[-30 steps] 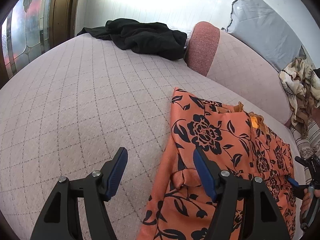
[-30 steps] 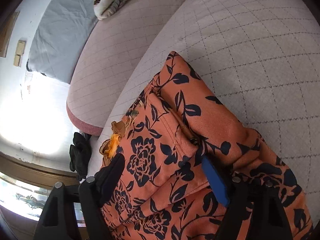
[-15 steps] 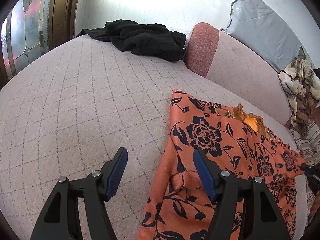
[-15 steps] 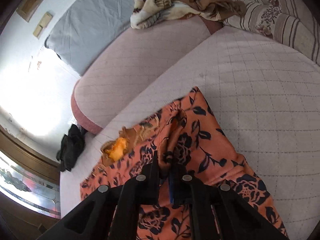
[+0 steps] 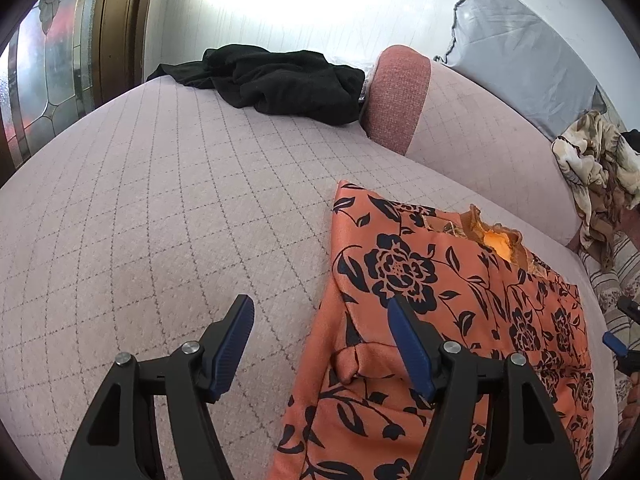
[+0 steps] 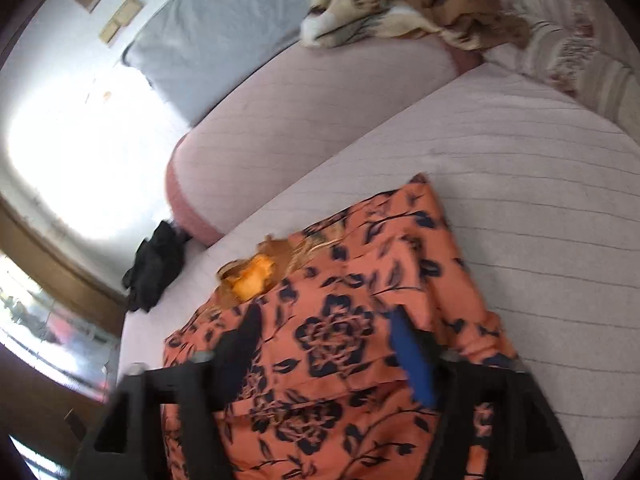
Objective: Fold small clothes
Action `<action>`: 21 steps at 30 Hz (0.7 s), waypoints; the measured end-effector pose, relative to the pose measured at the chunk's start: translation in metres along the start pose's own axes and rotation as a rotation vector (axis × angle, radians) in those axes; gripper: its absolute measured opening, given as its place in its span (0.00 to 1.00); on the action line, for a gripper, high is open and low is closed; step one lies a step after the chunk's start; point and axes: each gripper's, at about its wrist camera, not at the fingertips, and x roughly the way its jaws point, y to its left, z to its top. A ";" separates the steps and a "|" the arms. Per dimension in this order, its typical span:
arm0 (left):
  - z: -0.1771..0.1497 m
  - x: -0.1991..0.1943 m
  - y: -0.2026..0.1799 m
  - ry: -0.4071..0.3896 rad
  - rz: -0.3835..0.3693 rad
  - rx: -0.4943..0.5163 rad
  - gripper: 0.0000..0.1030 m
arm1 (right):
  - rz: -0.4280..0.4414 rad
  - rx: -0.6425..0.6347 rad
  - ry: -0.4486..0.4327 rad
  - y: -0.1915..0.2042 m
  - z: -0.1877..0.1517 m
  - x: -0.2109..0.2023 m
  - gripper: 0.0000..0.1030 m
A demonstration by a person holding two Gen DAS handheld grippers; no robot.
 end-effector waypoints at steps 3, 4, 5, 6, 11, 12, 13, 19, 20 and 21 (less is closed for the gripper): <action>-0.002 0.005 0.001 0.024 0.005 -0.001 0.70 | -0.001 0.001 0.133 -0.014 -0.004 0.047 0.83; -0.002 0.007 0.002 0.038 0.008 -0.004 0.70 | -0.050 0.060 0.170 -0.031 -0.008 0.059 0.79; -0.003 0.009 0.004 0.053 0.008 -0.009 0.70 | -0.028 0.133 0.149 -0.045 -0.011 0.059 0.77; -0.003 0.012 0.006 0.067 0.003 -0.018 0.70 | 0.002 0.161 0.113 -0.048 -0.010 0.051 0.76; -0.003 0.017 0.004 0.081 -0.008 -0.020 0.70 | 0.068 0.054 0.109 -0.026 -0.001 0.045 0.79; -0.005 0.020 0.003 0.093 0.005 -0.003 0.72 | 0.030 0.053 0.126 -0.033 0.001 0.054 0.79; -0.008 0.026 0.001 0.117 0.030 0.020 0.73 | -0.009 0.094 0.157 -0.045 -0.001 0.063 0.77; -0.012 0.028 -0.008 0.112 0.058 0.073 0.78 | 0.091 0.071 0.082 -0.017 0.022 0.048 0.78; -0.013 0.029 -0.009 0.111 0.061 0.082 0.78 | 0.117 0.071 0.081 -0.014 0.027 0.051 0.78; -0.013 0.030 -0.009 0.110 0.061 0.086 0.78 | 0.117 0.074 0.071 -0.016 0.032 0.057 0.78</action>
